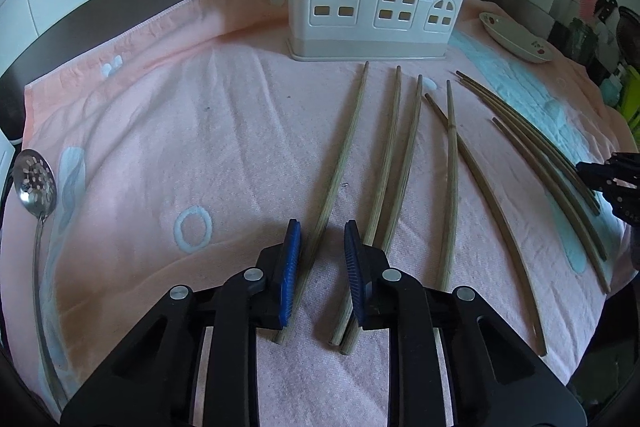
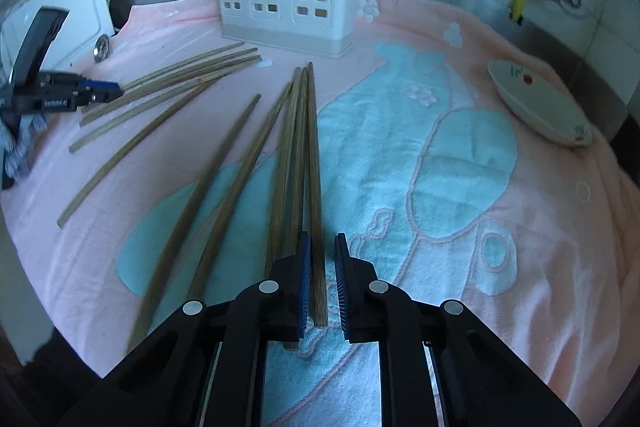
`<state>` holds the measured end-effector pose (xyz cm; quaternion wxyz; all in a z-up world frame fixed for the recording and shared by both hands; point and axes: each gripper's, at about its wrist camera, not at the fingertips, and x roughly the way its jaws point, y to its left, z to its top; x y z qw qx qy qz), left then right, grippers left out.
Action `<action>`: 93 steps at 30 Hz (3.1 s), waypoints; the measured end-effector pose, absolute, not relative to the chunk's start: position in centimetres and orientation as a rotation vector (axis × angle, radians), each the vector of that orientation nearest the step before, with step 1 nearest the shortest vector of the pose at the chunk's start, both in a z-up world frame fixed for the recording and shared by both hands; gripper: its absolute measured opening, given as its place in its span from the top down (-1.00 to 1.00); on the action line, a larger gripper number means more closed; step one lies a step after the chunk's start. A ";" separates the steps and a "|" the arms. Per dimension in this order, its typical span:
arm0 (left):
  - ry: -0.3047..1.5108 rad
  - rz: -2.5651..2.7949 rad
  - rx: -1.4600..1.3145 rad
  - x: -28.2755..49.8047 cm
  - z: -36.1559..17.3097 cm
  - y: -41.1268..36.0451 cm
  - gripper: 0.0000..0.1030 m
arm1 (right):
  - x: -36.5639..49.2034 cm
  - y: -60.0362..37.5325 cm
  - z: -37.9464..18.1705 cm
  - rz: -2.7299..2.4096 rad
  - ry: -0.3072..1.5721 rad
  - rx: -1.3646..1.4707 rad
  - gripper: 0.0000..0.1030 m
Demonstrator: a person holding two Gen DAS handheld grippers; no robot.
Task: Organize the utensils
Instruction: 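Close the left tool on a wooden chopstick while the right tool grasps another chopstick, then lift the chopstick upright with the left tool while the right tool carries its chopstick to the holder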
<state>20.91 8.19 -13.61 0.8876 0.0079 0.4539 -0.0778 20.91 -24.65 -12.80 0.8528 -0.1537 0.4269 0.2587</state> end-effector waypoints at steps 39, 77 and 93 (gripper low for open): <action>0.697 -0.202 -0.052 18.3 -3.0 5.9 0.90 | 20.3 -24.2 -2.5 0.507 0.607 -0.154 0.87; 0.486 -0.135 0.013 28.1 12.6 4.3 0.90 | 32.6 -17.4 15.5 0.585 0.511 -0.162 0.87; 0.629 -0.098 -0.053 31.5 7.2 6.4 0.90 | 35.8 -15.6 11.0 0.565 0.612 -0.180 0.87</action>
